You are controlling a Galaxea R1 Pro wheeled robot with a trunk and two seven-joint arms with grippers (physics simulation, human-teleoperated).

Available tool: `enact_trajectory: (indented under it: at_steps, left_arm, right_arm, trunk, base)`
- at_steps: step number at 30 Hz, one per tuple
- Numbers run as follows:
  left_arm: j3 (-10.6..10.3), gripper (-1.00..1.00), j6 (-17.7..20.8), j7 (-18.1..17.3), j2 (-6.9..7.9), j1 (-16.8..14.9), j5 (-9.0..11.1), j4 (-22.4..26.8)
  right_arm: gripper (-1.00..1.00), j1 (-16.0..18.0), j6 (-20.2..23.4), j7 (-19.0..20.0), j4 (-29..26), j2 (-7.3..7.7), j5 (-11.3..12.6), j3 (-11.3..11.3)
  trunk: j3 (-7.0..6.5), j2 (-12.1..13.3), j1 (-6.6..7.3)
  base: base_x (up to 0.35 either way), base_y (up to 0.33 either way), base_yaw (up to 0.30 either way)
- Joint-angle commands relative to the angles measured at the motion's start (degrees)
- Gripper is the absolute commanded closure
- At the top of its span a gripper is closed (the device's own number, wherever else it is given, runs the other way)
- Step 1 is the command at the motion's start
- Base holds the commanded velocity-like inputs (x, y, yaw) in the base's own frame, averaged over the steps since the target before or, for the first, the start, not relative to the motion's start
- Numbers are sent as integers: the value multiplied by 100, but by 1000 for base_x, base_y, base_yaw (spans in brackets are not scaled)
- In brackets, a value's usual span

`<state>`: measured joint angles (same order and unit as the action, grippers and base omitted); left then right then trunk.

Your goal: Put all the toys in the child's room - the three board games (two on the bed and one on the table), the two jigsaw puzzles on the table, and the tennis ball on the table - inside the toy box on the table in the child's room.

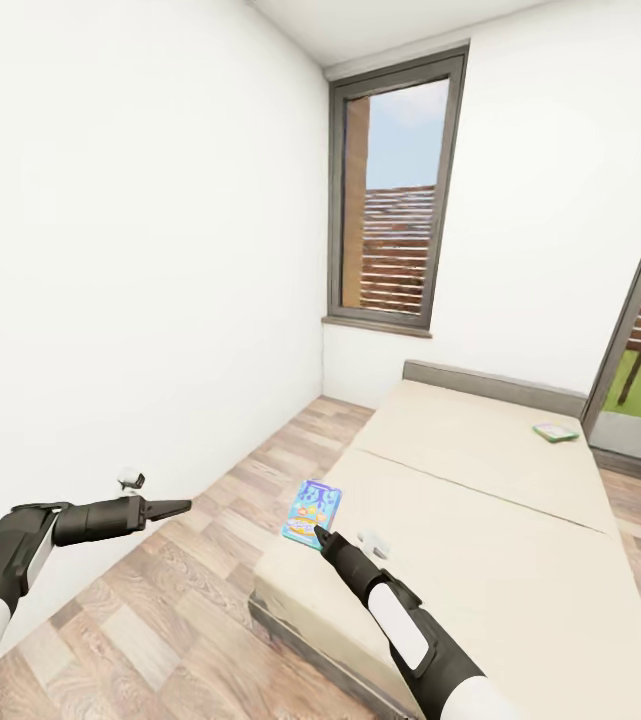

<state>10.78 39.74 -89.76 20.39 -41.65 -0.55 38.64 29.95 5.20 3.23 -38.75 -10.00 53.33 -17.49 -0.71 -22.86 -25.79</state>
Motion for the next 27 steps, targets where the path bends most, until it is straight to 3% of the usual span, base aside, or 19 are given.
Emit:
enact_trajectory:
  at_steps: [1, 15, 27]
  left_arm:
    - [3, -100, 61, -24, 0, -1, -7, 0]
    - [-6, -100, 63, -24, -16, -1, -14, 3]
    - [-6, -100, 61, -24, -17, -1, -14, 3]
  right_arm:
    - [100, 2, 13, 11, -1, 0, 42, 0]
    - [100, 2, -5, 18, -3, 0, 37, 0]
    - [100, 2, -10, 20, -10, 0, 37, -1]
  trunk:
    - [6, -5, 0]
    - [56, -5, 0]
    - [61, -5, 0]
  base:
    - [-224, -33, 276]
    - [-78, -8, 268]
    - [-87, -186, 62]
